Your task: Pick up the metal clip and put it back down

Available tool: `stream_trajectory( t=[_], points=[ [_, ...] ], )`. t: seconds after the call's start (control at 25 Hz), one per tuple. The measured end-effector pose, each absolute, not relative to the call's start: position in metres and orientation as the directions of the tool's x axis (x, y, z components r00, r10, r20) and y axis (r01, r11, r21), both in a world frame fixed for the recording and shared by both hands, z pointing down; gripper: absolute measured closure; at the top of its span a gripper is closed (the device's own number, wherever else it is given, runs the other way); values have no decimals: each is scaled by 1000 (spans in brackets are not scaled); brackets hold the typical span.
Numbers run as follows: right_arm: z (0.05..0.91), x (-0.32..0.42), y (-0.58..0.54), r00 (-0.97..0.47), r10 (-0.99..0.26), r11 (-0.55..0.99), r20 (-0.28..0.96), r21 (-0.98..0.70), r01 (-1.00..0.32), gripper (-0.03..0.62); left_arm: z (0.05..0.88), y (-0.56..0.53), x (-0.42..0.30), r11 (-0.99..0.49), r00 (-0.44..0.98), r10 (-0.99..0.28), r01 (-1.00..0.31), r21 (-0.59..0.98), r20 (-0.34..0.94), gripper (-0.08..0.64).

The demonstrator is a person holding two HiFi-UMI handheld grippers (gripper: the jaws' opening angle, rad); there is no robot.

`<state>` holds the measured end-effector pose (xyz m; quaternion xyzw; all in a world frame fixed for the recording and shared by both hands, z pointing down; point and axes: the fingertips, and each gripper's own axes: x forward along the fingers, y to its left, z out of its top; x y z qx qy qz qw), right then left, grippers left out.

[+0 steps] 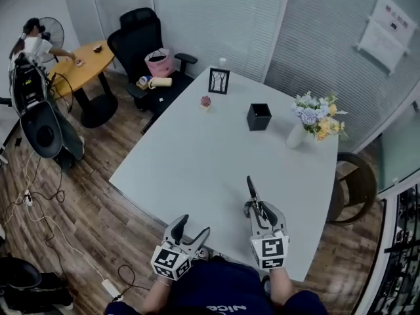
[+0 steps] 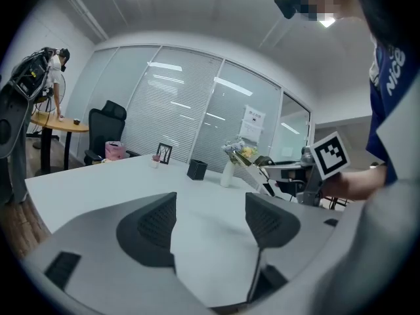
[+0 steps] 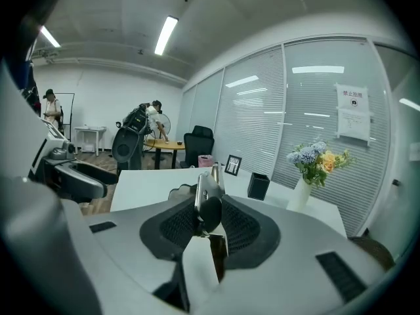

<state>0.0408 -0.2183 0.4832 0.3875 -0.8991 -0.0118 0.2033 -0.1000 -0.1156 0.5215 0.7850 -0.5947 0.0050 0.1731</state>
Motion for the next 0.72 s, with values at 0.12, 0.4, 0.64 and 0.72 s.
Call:
stream_trajectory(
  t=[0.12, 0.4, 0.64, 0.72],
  points=[
    [485, 41, -203, -626, -693, 706, 359, 161, -689, 480, 520, -119, -97, -238, 297, -933, -933, 272, 201, 244],
    [495, 37, -176, -657, -638, 756, 401, 163, -634, 480, 515, -129, -81, -257, 304, -931, -939, 227, 203, 244],
    [496, 35, -181, -694, -606, 782, 389, 133, -609, 480, 512, -132, -74, -232, 278, -936, -949, 215, 216, 244],
    [497, 33, -183, -713, -586, 799, 385, 125, -588, 480, 510, -131, -74, -212, 257, -941, -955, 208, 220, 244]
  ],
)
